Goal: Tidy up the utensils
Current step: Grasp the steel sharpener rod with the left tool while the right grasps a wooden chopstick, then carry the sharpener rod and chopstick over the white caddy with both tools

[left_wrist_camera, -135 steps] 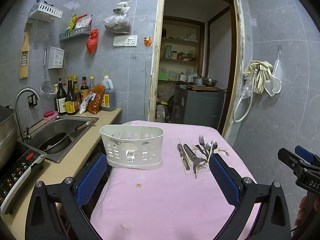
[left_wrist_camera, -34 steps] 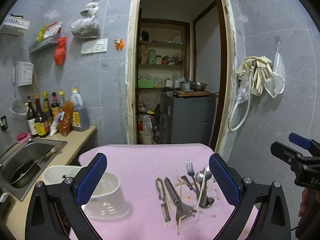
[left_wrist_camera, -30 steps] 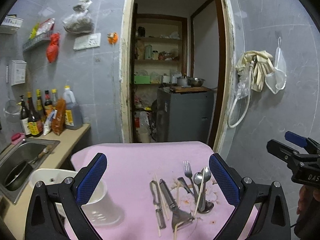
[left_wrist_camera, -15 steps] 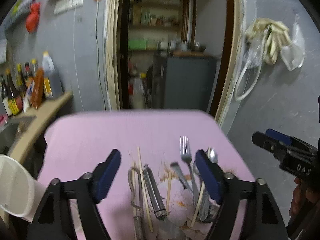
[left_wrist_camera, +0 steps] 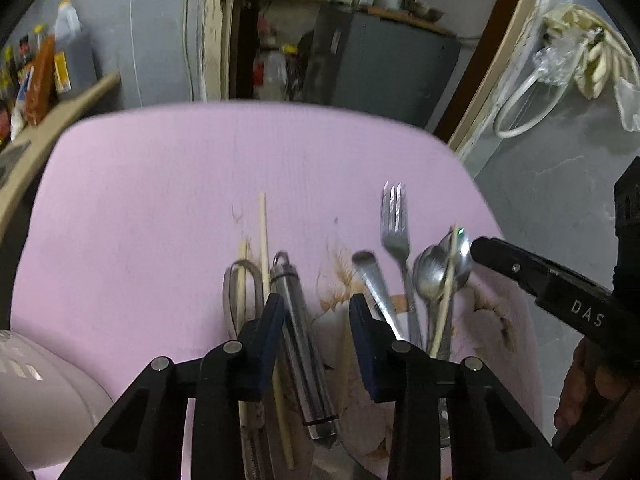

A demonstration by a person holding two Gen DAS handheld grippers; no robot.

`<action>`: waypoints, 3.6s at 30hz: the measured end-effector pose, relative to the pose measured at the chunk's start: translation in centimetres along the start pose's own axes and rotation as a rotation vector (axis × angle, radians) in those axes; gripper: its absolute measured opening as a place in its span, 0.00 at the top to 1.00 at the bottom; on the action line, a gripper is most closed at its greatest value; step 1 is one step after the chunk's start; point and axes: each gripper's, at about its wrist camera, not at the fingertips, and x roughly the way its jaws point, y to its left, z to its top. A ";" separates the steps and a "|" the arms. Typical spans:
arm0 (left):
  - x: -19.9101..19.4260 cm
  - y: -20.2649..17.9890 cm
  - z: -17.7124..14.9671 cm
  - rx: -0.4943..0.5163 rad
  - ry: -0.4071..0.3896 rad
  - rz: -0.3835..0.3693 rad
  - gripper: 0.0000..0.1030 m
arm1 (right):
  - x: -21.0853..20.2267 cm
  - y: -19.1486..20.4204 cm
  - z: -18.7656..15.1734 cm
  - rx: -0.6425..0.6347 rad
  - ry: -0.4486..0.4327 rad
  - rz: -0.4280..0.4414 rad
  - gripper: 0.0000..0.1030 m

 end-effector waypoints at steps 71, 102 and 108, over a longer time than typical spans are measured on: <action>-29.3 12.9 -1.0 0.055 -0.412 -0.316 0.83 | -24.1 24.7 -0.2 -0.168 -0.505 0.092 0.96; -28.9 25.8 1.0 -0.097 -0.517 0.017 0.83 | -12.5 34.0 -2.2 -0.350 -0.368 0.122 0.96; -28.2 25.2 1.1 -0.060 -0.519 0.043 0.83 | -12.1 34.0 -2.1 -0.351 -0.362 0.124 0.96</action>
